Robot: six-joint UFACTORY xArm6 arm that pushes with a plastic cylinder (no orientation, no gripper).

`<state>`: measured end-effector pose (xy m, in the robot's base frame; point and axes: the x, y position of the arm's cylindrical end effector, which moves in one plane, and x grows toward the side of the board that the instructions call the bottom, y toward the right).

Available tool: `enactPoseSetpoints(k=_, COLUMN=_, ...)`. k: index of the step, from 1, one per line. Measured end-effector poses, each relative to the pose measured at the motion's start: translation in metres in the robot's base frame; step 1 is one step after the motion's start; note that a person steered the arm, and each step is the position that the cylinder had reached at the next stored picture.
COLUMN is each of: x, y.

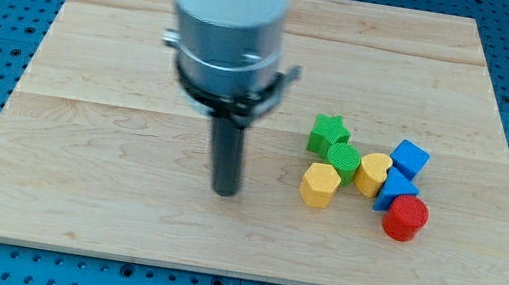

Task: Push the blue triangle into the yellow heart

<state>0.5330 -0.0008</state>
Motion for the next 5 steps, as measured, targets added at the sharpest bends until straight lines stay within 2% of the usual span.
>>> enactPoseSetpoints(k=1, x=-0.001, y=0.065)
enactPoseSetpoints(k=3, x=-0.021, y=0.152)
enactPoseSetpoints(k=5, x=-0.061, y=0.158)
